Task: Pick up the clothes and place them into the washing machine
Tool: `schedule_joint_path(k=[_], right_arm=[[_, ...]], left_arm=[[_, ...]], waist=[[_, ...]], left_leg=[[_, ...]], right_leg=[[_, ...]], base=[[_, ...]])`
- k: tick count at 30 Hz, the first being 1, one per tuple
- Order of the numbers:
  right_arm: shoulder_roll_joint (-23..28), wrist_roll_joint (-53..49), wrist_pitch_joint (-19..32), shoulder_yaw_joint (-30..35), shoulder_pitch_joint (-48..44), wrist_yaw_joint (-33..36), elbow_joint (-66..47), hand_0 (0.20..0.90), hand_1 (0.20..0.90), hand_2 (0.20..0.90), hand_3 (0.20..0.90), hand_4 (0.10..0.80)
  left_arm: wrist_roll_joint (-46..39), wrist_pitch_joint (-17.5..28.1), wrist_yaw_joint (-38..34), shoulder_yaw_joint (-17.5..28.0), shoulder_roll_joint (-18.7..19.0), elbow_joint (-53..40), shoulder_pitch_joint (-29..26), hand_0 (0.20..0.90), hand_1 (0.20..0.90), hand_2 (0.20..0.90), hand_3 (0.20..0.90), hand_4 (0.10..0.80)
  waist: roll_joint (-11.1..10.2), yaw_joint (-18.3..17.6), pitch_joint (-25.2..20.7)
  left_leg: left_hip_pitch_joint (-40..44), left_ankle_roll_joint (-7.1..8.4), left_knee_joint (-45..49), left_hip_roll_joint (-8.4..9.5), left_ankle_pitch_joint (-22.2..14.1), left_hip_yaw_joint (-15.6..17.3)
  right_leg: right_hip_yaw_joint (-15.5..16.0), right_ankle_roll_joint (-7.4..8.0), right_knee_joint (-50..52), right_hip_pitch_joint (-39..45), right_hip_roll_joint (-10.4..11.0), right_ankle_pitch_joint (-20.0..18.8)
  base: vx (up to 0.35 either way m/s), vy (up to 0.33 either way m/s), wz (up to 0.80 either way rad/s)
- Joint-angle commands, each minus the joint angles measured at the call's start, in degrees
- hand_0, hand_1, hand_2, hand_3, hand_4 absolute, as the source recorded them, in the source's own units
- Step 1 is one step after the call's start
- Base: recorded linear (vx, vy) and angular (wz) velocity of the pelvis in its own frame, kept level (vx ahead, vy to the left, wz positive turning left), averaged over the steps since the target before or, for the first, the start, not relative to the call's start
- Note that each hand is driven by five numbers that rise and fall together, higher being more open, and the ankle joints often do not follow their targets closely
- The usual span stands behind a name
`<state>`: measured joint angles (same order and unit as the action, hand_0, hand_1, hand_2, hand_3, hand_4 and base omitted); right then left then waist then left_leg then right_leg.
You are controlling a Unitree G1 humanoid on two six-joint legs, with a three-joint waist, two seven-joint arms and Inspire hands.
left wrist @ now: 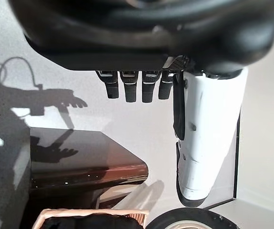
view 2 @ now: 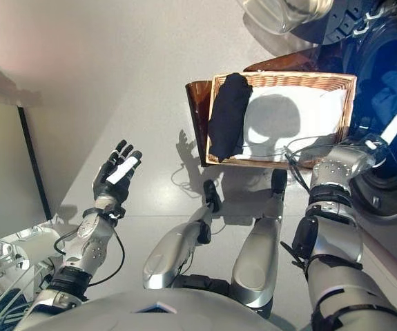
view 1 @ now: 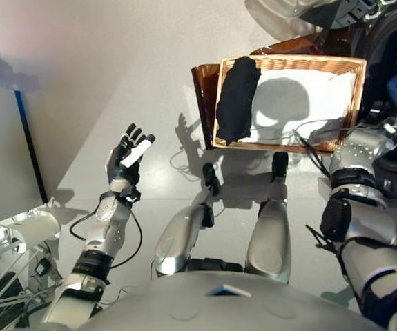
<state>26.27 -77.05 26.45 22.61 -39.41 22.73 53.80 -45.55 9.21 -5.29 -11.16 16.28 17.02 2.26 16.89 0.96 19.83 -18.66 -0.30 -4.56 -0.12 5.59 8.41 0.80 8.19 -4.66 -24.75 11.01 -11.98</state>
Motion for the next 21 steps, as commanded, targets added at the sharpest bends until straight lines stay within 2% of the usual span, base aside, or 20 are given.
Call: schedule_joint_path(k=[1, 12, 16, 20, 21], right_arm=[[7.07, 1.68, 5.17, -1.0, -3.73, 0.22, -1.55, 0.2, 0.2, 0.2, 0.2, 0.3], [12.84, 1.08, 9.2, 2.8, -6.46, 6.8, -1.53, 0.2, 0.2, 0.2, 0.2, 0.3], [13.58, 0.02, 11.62, 4.53, -6.26, 8.78, -1.86, 0.2, 0.2, 0.2, 0.2, 0.3], [13.47, 0.33, 11.58, 4.56, -6.14, 9.86, -1.16, 0.2, 0.2, 0.2, 0.2, 0.3], [13.29, 0.37, 11.43, 4.36, -6.26, 9.75, -1.11, 0.411, 0.411, 0.411, 0.411, 0.451]], left_arm=[[-0.82, 4.99, -0.22, 3.84, 4.45, -4.6, -0.22, 0.9, 0.9, 0.9, 0.9, 0.8], [-1.61, 4.27, -0.98, 3.43, 5.29, -5.65, 0.42, 0.9, 0.9, 0.9, 0.9, 0.8], [-1.88, 3.66, -1.32, 2.96, 5.08, -5.5, 0.52, 0.9, 0.9, 0.9, 0.9, 0.8], [-1.66, 3.42, -1.56, 2.46, 4.8, -5.08, 0.45, 0.9, 0.9, 0.9, 0.9, 0.8], [-1.58, 3.4, -1.56, 2.39, 4.8, -5.11, 0.38, 0.9, 0.9, 0.9, 0.9, 0.8]], waist=[[-0.11, 1.25, -3.05], [1.21, 1.15, -4.05], [1.45, 0.78, -4.65], [1.55, 0.72, -4.93], [1.55, 0.76, -5.0]], left_leg=[[-1.38, 7.35, -0.44, -1.63, 1.48, -1.43], [-2.97, 7.81, -0.44, -1.18, 1.44, -1.96], [-2.97, 7.79, -0.44, -1.28, 1.25, -1.8], [-2.75, 7.74, -0.44, -1.25, 1.02, -1.63], [-2.7, 7.73, -0.44, -1.26, 0.98, -1.6]], right_leg=[[-1.41, -0.95, 10.11, -4.49, 0.11, 9.17], [-1.45, -0.96, 10.52, -5.91, -0.11, 9.2], [-1.67, -0.92, 10.61, -5.99, -0.26, 9.43], [-1.74, -0.99, 10.56, -5.9, -0.29, 9.41], [-1.73, -0.99, 10.52, -5.87, -0.28, 9.39]], base=[[0.0, 0.0, 0.0], [0.004, -0.005, 0.02], [0.023, 0.009, 0.0], [0.0, 0.0, 0.0], [0.0, 0.0, 0.0]])
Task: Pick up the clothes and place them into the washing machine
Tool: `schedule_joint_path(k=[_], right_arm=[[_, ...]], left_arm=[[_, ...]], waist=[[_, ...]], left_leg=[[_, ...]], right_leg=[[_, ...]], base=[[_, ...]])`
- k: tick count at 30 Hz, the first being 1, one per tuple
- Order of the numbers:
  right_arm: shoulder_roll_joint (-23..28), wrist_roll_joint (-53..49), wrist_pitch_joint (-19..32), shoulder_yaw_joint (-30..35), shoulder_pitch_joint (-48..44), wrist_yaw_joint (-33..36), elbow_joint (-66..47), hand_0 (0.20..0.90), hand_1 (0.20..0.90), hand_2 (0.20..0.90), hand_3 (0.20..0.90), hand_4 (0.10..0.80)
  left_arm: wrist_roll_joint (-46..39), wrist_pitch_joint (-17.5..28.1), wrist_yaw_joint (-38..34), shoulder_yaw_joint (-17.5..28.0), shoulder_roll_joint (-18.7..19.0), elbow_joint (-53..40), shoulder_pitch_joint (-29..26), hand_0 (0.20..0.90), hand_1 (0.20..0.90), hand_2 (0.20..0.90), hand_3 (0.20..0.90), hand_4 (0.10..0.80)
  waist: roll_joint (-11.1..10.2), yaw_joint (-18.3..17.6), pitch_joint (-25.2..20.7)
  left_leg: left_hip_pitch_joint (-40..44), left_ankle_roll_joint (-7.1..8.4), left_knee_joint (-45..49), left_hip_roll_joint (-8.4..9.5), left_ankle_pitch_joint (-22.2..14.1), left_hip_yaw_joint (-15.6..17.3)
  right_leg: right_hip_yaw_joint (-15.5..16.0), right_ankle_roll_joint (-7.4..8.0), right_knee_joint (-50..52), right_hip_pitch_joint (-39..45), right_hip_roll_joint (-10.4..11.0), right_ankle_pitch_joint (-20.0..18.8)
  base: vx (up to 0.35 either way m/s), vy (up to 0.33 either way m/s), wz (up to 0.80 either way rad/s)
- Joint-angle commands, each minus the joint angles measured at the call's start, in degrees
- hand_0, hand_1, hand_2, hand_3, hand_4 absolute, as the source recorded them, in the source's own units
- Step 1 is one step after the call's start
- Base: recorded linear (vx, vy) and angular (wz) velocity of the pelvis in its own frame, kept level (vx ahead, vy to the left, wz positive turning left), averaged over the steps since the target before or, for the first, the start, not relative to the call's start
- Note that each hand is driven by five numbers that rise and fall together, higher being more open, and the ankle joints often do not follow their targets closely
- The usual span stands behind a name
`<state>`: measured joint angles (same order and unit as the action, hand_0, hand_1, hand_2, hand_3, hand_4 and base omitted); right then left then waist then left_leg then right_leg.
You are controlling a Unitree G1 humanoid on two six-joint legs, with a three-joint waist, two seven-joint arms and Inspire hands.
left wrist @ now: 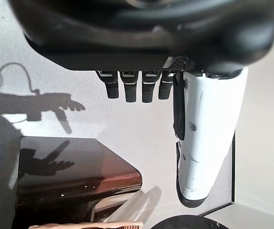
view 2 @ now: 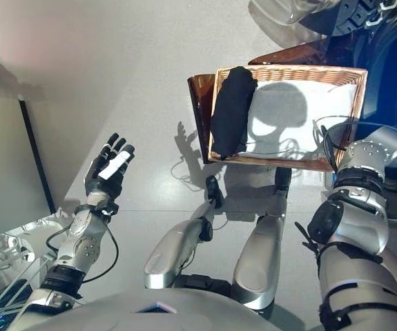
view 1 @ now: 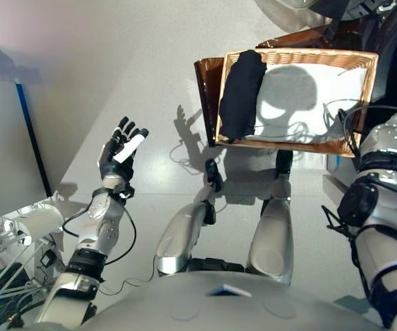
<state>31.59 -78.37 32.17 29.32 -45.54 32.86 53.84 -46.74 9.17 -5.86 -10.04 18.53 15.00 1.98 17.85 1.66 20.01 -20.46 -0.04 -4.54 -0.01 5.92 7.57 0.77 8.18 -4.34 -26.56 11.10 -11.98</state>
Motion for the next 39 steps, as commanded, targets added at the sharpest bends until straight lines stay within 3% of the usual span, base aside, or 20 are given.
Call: schedule_joint_path(k=[1, 2, 20, 26, 39], right_arm=[[7.91, 1.72, 5.52, -2.55, -0.2, -0.34, -0.92, 0.787, 0.787, 0.787, 0.787, 0.72], [7.81, 1.5, 5.58, -2.73, -0.41, -0.48, -0.98, 0.9, 0.9, 0.9, 0.9, 0.8], [4.49, 1.5, 2.35, -5.95, 0.91, -3.46, 0.31, 0.9, 0.9, 0.9, 0.9, 0.8], [-0.87, 1.3, -1.33, -9.61, 4.16, -10.08, 1.13, 0.9, 0.9, 0.9, 0.9, 0.8], [-5.42, 5.32, -6.25, -13.93, 9.99, -14.1, 2.38, 0.9, 0.9, 0.9, 0.9, 0.8]], left_arm=[[-0.33, 3.45, -1.0, 1.29, 2.6, -3.09, 0.6, 0.9, 0.9, 0.9, 0.9, 0.8], [-0.33, 3.51, -0.98, 1.3, 2.66, -3.14, 0.59, 0.9, 0.9, 0.9, 0.9, 0.8], [-0.54, 3.62, -0.9, 1.91, 3.02, -3.4, 1.06, 0.9, 0.9, 0.9, 0.9, 0.8], [-0.65, 4.3, -0.07, 2.01, 2.41, -3.3, 0.78, 0.9, 0.9, 0.9, 0.9, 0.8], [0.27, 4.93, 1.13, 3.51, 2.12, -1.56, 1.11, 0.9, 0.9, 0.9, 0.9, 0.8]], waist=[[0.57, 0.09, -5.23], [0.58, 0.17, -5.29], [-0.34, 0.15, -5.14], [-1.45, 0.29, -4.59], [-2.92, 0.12, -4.72]], left_leg=[[-0.84, 7.45, -0.46, -1.39, 0.6, -0.74], [-0.8, 7.44, -0.46, -1.39, 0.58, -0.79], [0.27, 7.14, -0.46, -1.53, 0.26, -0.44], [1.06, 6.92, -0.46, -1.9, 0.18, -0.18], [3.04, 6.58, -0.46, -2.24, -0.22, 0.0]], right_leg=[[-1.65, -1.0, 10.17, -4.02, -0.36, 9.42], [-1.69, -1.0, 10.14, -3.92, -0.36, 9.4], [-1.66, -1.17, 10.39, -3.16, -0.51, 9.63], [-1.65, -1.21, 10.48, -2.76, -0.71, 9.66], [-1.55, -1.29, 9.82, -0.87, -0.77, 9.57]], base=[[0.0, 0.0, 0.0], [0.0, 0.0, 0.0], [0.0, 0.0, 0.0], [-0.003, -0.006, -0.02], [-0.003, -0.002, 0.0]])
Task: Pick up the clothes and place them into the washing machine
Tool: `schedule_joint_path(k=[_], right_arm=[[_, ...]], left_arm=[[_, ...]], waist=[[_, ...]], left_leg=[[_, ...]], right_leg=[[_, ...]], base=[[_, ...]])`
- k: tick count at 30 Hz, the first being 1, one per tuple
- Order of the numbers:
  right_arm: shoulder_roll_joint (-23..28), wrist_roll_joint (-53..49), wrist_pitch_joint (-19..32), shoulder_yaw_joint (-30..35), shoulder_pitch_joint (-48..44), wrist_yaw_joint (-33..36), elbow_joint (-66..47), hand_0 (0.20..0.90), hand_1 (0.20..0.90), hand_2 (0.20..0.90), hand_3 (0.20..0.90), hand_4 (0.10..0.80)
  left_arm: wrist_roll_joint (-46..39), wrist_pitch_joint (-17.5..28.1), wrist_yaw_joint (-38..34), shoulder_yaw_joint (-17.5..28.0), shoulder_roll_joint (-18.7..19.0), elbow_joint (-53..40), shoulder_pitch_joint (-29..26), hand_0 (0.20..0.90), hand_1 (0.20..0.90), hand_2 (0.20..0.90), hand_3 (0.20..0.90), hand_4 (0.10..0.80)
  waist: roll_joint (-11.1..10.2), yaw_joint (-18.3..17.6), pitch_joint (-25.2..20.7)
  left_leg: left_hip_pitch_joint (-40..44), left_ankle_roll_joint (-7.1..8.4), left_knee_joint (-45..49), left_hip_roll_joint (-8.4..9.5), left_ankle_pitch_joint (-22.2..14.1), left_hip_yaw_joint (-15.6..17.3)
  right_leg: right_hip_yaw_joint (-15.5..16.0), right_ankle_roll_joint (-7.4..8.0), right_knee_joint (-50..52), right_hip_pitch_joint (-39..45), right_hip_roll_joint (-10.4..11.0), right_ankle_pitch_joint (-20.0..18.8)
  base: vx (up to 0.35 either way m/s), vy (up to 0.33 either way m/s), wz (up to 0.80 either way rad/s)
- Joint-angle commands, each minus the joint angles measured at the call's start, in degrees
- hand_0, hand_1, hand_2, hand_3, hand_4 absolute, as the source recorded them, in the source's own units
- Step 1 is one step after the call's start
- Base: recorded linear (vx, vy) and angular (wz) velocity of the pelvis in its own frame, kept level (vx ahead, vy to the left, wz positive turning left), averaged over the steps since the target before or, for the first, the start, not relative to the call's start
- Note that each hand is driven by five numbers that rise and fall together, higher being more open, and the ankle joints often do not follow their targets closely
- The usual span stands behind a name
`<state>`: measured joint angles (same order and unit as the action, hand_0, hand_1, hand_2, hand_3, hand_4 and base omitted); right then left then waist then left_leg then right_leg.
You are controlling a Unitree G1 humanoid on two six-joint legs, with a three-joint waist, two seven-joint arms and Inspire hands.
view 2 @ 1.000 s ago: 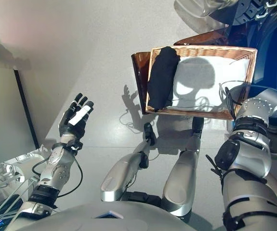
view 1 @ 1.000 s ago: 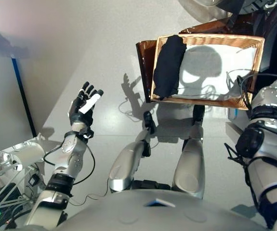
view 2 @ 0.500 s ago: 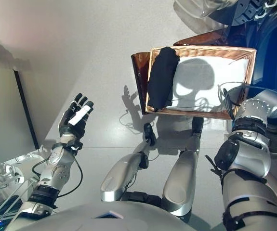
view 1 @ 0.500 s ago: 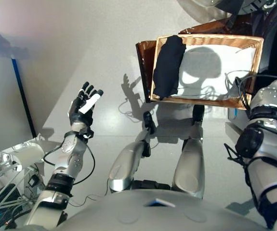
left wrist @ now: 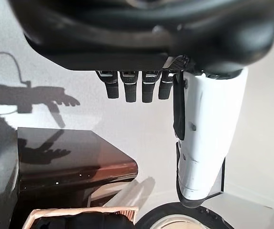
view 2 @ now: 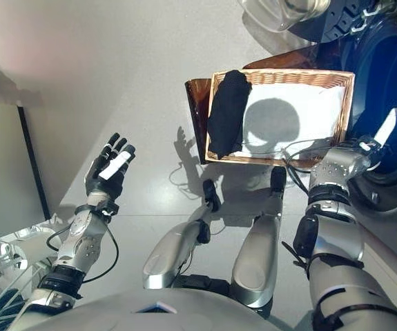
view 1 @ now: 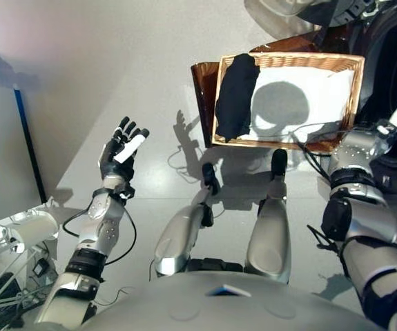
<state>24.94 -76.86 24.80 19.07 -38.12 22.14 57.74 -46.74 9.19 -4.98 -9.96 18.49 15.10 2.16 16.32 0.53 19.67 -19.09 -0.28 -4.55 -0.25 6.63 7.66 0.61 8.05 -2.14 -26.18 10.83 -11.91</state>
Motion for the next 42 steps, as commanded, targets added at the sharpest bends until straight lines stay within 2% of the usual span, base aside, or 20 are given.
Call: schedule_joint_path(k=[1, 8, 12, 18, 23, 29, 34, 37, 42], right_arm=[[1.21, 3.82, 1.1, -3.68, 2.63, -3.4, -1.54, 0.9, 0.9, 0.9, 0.9, 0.8], [1.03, 13.6, -2.27, -9.46, 5.88, -3.27, -2.54, 0.9, 0.9, 0.9, 0.9, 0.8], [1.46, 26.59, -7.69, -16.29, 7.21, -1.86, -0.5, 0.9, 0.9, 0.9, 0.9, 0.8], [-0.11, 37.72, -10.65, -25.1, 9.44, -3.45, -4.42, 0.9, 0.9, 0.9, 0.9, 0.8], [-1.37, 45.41, -12.52, -30.17, 7.78, -1.57, -8.29, 0.9, 0.9, 0.9, 0.9, 0.8], [-1.77, 56.36, -15.62, -35.34, 5.02, 0.54, -12.6, 0.9, 0.9, 0.9, 0.9, 0.8], [-1.89, 65.85, -19.13, -38.47, 2.59, 2.14, -13.98, 0.9, 0.9, 0.9, 0.9, 0.8], [-2.51, 73.27, -22.11, -37.77, 3.44, 6.04, -14.45, 0.9, 0.9, 0.9, 0.9, 0.8], [-2.73, 74.4, -22.63, -35.63, 4.79, 8.0, -12.41, 0.9, 0.9, 0.9, 0.9, 0.8]], left_arm=[[0.28, 4.92, 0.26, 3.44, 2.15, -1.63, 0.96, 0.9, 0.9, 0.9, 0.9, 0.8], [1.19, 5.28, 0.63, 3.69, 1.71, -0.65, 0.99, 0.9, 0.9, 0.9, 0.9, 0.8], [2.4, 5.52, 0.79, 3.46, 2.03, -0.1, 0.41, 0.9, 0.9, 0.9, 0.9, 0.8], [3.52, 5.57, 1.83, 2.86, 2.17, -0.21, 0.22, 0.9, 0.9, 0.9, 0.9, 0.8], [4.93, 5.72, 0.89, 2.01, 1.89, -0.01, -0.09, 0.9, 0.9, 0.9, 0.9, 0.8], [6.09, 5.22, 0.68, 0.92, 1.34, -0.16, 0.07, 0.9, 0.9, 0.9, 0.9, 0.8], [6.74, 4.66, 0.76, -0.22, 0.22, 0.67, -0.3, 0.9, 0.9, 0.9, 0.9, 0.8], [7.58, 4.16, 0.18, -0.19, -1.04, 1.57, -0.3, 0.9, 0.9, 0.9, 0.9, 0.8], [8.14, 4.16, -0.05, 0.42, -1.67, 2.64, -0.4, 0.9, 0.9, 0.9, 0.9, 0.8]], waist=[[-1.39, 1.24, -4.4], [-2.51, 1.15, -4.45], [-3.24, 1.27, -4.45], [-3.34, 1.36, -4.46], [-1.65, 1.7, -4.38], [1.46, 2.27, -4.97], [2.82, 2.43, -5.86], [3.46, 2.25, -6.38], [3.57, 2.03, -6.7]], left_leg=[[1.7, 6.82, -0.45, -2.0, -0.94, -0.09], [2.72, 6.84, -0.45, -2.36, -0.91, -0.22], [3.22, 6.8, -0.45, -2.48, -0.79, -0.6], [2.93, 6.66, -0.45, -2.49, -0.4, -0.34], [3.06, 6.59, -0.45, -2.36, -0.3, -0.22], [3.33, 6.51, -0.45, -2.07, -0.25, 0.13], [3.67, 6.56, -0.45, -2.04, -0.32, 0.12], [4.16, 6.63, -0.45, -2.11, -0.53, -0.03], [4.64, 6.66, -0.45, -2.21, -0.8, -0.12]], right_leg=[[-1.39, -1.17, 7.6, -1.21, -0.49, 9.51], [-1.16, -1.27, 7.68, 0.2, -0.62, 9.73], [-1.04, -1.35, 7.62, 0.75, -0.77, 9.41], [-1.34, -1.42, 7.54, 0.38, -1.03, 9.04], [-1.65, -1.38, 7.69, 0.34, -0.72, 8.98], [-2.24, -1.32, 7.92, 0.29, -0.38, 9.01], [-2.11, -1.31, 8.1, 0.68, -0.48, 9.26], [-1.8, -1.29, 7.98, 1.55, -0.55, 9.39], [-1.41, -1.29, 7.66, 2.41, -0.62, 9.55]], base=[[0.0, 0.0, 0.0], [0.0, -0.003, 0.01], [-0.008, -0.018, 0.0], [-0.004, -0.005, 0.0], [-0.005, 0.012, -0.03], [0.008, 0.037, -0.1], [0.004, 0.007, 0.0], [0.0, 0.0, 0.0], [0.0, 0.0, 0.0]])
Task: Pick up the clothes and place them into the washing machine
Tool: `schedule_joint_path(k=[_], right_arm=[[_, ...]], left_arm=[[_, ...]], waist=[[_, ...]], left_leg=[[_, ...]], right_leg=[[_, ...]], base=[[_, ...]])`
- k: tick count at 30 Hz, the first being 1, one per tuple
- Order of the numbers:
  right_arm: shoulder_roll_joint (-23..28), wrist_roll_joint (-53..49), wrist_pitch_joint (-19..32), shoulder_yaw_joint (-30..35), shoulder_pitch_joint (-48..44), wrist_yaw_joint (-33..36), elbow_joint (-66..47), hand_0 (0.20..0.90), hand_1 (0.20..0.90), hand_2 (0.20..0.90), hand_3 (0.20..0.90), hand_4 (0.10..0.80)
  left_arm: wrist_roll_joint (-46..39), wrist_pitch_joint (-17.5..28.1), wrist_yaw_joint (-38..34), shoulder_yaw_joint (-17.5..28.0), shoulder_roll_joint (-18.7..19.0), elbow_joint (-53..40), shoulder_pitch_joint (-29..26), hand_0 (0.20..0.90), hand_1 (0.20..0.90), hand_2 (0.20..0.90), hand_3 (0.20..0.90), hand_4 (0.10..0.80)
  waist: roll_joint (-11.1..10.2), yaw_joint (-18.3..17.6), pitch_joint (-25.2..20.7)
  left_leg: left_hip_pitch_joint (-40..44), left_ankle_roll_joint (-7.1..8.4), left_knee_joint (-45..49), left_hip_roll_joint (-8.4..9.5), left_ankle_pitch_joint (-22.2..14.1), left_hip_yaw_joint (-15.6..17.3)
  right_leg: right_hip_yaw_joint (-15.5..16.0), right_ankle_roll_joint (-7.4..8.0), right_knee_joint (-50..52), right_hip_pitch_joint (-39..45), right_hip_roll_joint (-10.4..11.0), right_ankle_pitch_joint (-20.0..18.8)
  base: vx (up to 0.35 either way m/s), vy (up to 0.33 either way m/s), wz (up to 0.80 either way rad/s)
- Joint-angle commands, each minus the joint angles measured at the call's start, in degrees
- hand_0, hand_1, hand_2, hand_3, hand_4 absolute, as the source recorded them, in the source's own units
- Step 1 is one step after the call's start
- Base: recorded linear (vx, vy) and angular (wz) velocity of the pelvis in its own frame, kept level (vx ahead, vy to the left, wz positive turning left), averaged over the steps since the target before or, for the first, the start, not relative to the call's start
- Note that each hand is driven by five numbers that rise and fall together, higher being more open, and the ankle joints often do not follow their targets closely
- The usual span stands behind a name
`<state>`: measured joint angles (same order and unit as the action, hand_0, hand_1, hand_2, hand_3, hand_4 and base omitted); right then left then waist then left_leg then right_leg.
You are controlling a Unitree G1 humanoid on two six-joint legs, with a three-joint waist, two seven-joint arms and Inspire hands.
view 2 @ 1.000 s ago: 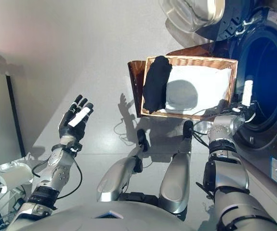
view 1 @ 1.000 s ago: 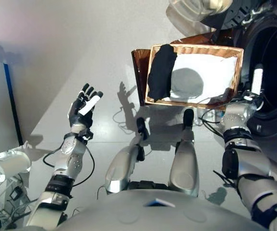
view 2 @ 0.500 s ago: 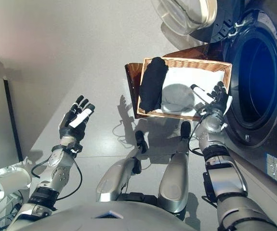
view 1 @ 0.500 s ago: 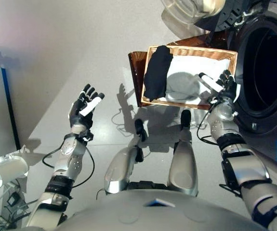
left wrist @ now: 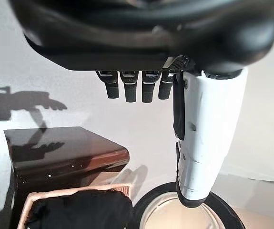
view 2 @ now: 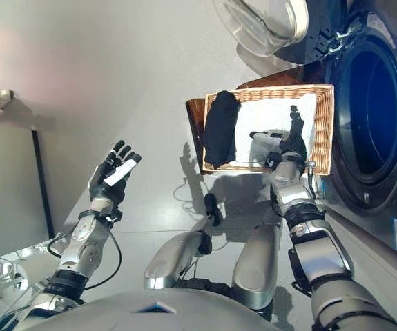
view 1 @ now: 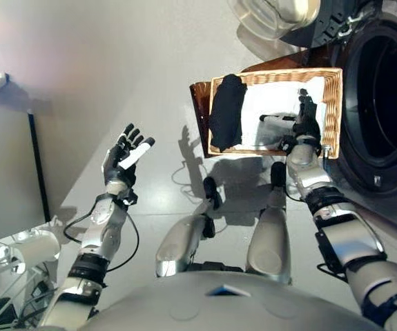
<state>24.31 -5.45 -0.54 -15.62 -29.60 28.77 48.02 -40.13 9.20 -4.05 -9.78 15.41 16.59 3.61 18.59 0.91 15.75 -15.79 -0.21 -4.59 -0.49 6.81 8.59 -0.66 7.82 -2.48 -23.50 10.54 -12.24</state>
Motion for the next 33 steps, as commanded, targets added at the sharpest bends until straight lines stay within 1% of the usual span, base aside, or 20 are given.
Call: schedule_joint_path(k=[1, 6, 7, 11, 14, 17, 18, 19, 21, 27, 30, 33], right_arm=[[-1.82, 1.81, 2.99, 0.1, -2.41, 1.06, -2.13, 0.9, 0.9, 0.9, 0.9, 0.8], [-0.16, 0.86, 3.15, 2.4, 0.52, 1.08, -2.63, 0.9, 0.9, 0.9, 0.9, 0.8], [0.89, 0.76, 3.18, 3.64, 2.16, 1.01, -3.06, 0.9, 0.9, 0.9, 0.9, 0.8], [2.58, 1.49, 2.7, 5.67, 4.09, 0.81, -4.08, 0.9, 0.9, 0.9, 0.9, 0.8], [3.37, 2.44, 2.42, 6.73, 5.43, 0.95, -6.08, 0.9, 0.9, 0.9, 0.9, 0.8], [3.85, 4.26, 1.78, 8.14, 8.24, 0.64, -9.48, 0.9, 0.9, 0.9, 0.9, 0.8], [3.84, 4.28, 1.75, 8.17, 8.3, 0.64, -9.54, 0.9, 0.9, 0.9, 0.9, 0.8], [3.55, 4.79, 1.42, 8.93, 9.38, 0.9, -10.26, 0.9, 0.9, 0.9, 0.9, 0.8], [3.29, 5.19, 1.29, 9.43, 10.09, 1.04, -11.5, 0.9, 0.9, 0.9, 0.9, 0.8], [2.49, 8.11, 1.29, 10.51, 13.68, 0.54, -18.66, 0.9, 0.9, 0.9, 0.9, 0.8], [1.78, 8.94, 1.51, 10.45, 14.38, 0.37, -21.04, 0.9, 0.9, 0.9, 0.9, 0.8], [1.62, 9.9, 1.43, 9.88, 14.34, 0.13, -22.59, 0.9, 0.9, 0.9, 0.9, 0.8]], left_arm=[[1.49, 4.3, -0.91, 0.75, 1.32, 1.16, -1.85, 0.9, 0.9, 0.9, 0.9, 0.8], [1.73, 4.19, -0.62, 1.36, 1.42, 1.63, -1.68, 0.9, 0.9, 0.9, 0.9, 0.8], [1.68, 4.16, -0.29, 1.74, 1.46, 1.74, -1.45, 0.9, 0.9, 0.9, 0.9, 0.8], [1.8, 3.76, 0.39, 1.81, 1.56, 2.4, -1.3, 0.9, 0.9, 0.9, 0.9, 0.8], [2.19, 3.66, 0.59, 1.99, 1.55, 2.79, -1.15, 0.9, 0.9, 0.9, 0.9, 0.8], [3.09, 3.08, 1.0, 2.38, 1.27, 3.92, -1.13, 0.9, 0.9, 0.9, 0.9, 0.8], [3.09, 3.08, 1.01, 2.36, 1.28, 3.93, -1.13, 0.9, 0.9, 0.9, 0.9, 0.8], [3.41, 2.98, 0.92, 2.66, 1.1, 4.94, -1.3, 0.9, 0.9, 0.9, 0.9, 0.8], [3.59, 2.9, 0.69, 2.84, 1.12, 5.06, -1.36, 0.9, 0.9, 0.9, 0.9, 0.8], [5.59, 2.46, 0.02, 3.73, 1.43, 6.45, -1.56, 0.9, 0.9, 0.9, 0.9, 0.8], [6.13, 2.58, -0.34, 4.11, 1.51, 6.75, -1.42, 0.9, 0.9, 0.9, 0.9, 0.8], [6.43, 2.62, -0.69, 4.37, 1.69, 6.71, -1.39, 0.9, 0.9, 0.9, 0.9, 0.8]], waist=[[1.06, 1.55, -2.94], [0.37, 0.99, -3.05], [-0.1, 0.65, -3.16], [-0.89, 0.02, -3.45], [-1.38, -0.34, -3.54], [-2.51, -0.84, -3.63], [-2.51, -0.84, -3.58], [-3.18, -1.0, -3.78], [-3.51, -1.12, -3.75], [-5.92, -1.41, -4.22], [-6.45, -1.38, -4.34], [-6.48, -1.3, -4.33]], left_leg=[[1.5, 6.58, -0.41, -2.03, -1.06, -1.07], [2.12, 6.5, -0.41, -2.12, -1.38, -1.05], [2.42, 6.45, -0.41, -2.2, -1.52, -0.95], [3.29, 6.32, -0.41, -2.3, -1.89, -0.85], [3.82, 6.33, -0.41, -2.45, -1.96, -0.85], [5.07, 6.22, -0.41, -2.61, -2.31, -1.04], [5.15, 6.21, -0.41, -2.61, -2.32, -1.04], [5.73, 6.22, -0.41, -2.73, -2.42, -1.22], [6.12, 6.25, -0.41, -2.8, -2.48, -1.27], [7.5, 6.38, -0.41, -3.26, -2.66, -1.62], [7.79, 6.33, -0.41, -3.28, -2.69, -1.79], [7.69, 6.23, -0.41, -3.14, -2.65, -1.84]], right_leg=[[-0.05, -1.08, 7.78, -0.03, -0.37, 9.91], [-0.04, -1.08, 7.52, 0.45, -0.38, 9.94], [-0.11, -1.04, 7.51, 0.67, -0.41, 10.02], [-0.42, -1.02, 7.28, 1.49, -0.48, 10.16], [-0.4, -0.98, 7.36, 1.96, -0.45, 10.37], [-0.47, -0.89, 7.21, 3.32, -0.57, 10.67], [-0.45, -0.89, 7.17, 3.41, -0.56, 10.66], [-0.27, -0.82, 6.94, 4.2, -0.52, 10.71], [-0.11, -0.8, 6.75, 4.74, -0.53, 10.75], [0.87, -0.69, 4.98, 7.36, -0.73, 10.45], [1.05, -0.7, 4.88, 7.84, -0.75, 10.54], [0.92, -0.71, 4.75, 7.69, -0.7, 10.44]], base=[[0.0, 0.0, 0.0], [0.003, -0.003, -0.02], [0.0, 0.0, 0.0], [0.0, 0.0, 0.0], [0.003, -0.001, 0.01], [0.011, -0.005, 0.0], [0.0, 0.0, 0.0], [0.0, 0.0, 0.0], [0.0, 0.0, 0.0], [0.024, -0.038, 0.0], [0.018, -0.017, 0.05], [0.001, -0.001, 0.03]])
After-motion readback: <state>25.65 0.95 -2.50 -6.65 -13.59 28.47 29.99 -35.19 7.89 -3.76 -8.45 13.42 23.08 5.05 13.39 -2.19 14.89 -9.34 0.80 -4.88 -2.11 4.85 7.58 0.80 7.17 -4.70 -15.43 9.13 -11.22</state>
